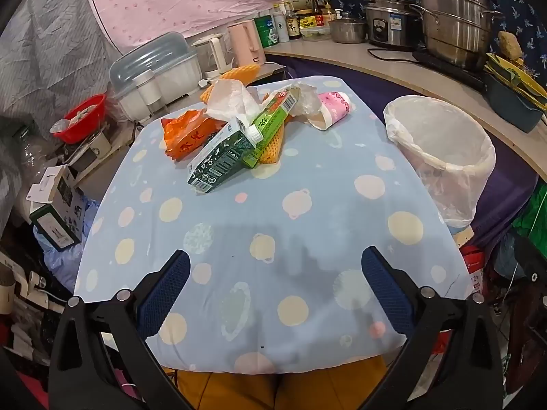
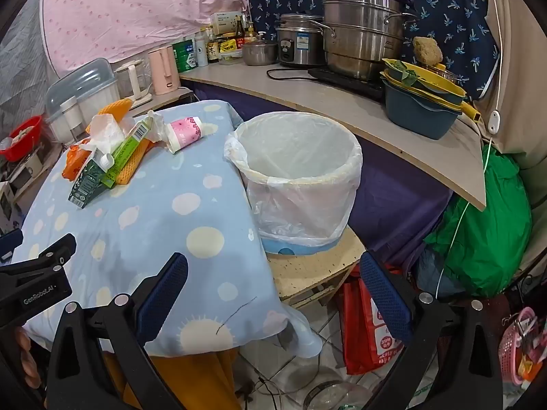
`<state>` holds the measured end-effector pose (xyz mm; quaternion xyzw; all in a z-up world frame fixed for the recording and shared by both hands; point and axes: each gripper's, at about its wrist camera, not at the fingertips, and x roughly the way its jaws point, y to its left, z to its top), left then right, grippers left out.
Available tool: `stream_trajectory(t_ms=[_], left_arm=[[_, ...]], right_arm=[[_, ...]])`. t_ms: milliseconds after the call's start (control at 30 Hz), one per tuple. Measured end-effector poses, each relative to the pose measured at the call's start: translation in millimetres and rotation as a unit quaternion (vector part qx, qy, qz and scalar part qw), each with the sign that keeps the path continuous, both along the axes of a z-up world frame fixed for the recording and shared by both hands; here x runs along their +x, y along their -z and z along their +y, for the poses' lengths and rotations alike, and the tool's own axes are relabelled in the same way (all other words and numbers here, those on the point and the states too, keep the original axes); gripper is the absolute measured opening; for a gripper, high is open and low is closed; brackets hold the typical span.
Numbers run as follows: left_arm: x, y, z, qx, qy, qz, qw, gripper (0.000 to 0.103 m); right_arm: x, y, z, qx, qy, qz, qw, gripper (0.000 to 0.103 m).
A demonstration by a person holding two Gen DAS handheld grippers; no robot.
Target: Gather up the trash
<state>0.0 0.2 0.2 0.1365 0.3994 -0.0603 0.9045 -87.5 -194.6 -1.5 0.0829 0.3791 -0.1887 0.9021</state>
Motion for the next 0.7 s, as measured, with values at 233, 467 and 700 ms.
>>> stream_trajectory(t_ms=[233, 467, 700], left_arm=[[0.3, -0.4, 0.7, -0.002, 0.000, -0.002, 1.0000, 0.096], [0.2, -0.6, 1.0, -0.003, 0.000, -0.003, 1.0000, 0.096], [0.1, -0.5, 1.3, -0.004, 0.001, -0.003, 1.0000, 0.096]], right_arm=[[0.1, -1.3, 1.3, -0.002, -0.002, 0.000, 1.000, 0.096], [0.7, 0.3, -0.7, -0.001, 0.000, 0.001, 1.000, 0.096], [-0.6, -2.3, 1.9, -0.004, 0.000, 0.000, 1.000, 0.096]])
